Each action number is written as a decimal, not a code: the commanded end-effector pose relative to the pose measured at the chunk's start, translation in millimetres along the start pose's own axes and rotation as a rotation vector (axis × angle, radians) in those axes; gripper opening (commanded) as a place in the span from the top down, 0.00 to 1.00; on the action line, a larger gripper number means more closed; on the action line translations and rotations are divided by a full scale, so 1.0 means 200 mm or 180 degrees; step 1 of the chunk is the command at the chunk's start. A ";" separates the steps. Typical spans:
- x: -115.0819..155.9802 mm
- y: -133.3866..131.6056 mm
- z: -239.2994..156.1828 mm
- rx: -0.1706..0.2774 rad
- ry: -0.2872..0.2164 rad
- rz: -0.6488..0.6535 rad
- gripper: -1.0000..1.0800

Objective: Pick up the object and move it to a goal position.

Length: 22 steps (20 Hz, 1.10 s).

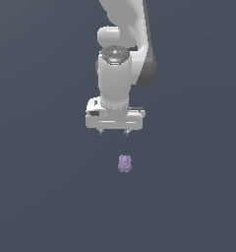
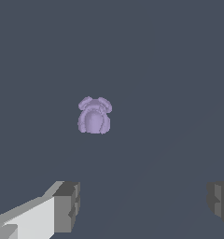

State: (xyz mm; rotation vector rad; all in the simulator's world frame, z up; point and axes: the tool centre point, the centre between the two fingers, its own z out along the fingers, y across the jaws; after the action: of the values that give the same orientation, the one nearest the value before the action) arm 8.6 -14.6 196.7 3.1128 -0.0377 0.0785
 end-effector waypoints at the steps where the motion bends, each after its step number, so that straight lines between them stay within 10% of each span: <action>1: 0.00 0.00 0.00 0.0000 0.0000 0.0000 0.04; 22: 0.00 0.00 0.05 -0.0070 -0.0106 -0.0016 0.04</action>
State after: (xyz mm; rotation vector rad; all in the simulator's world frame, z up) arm 6.0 -16.2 190.0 3.0908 -0.0289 0.0278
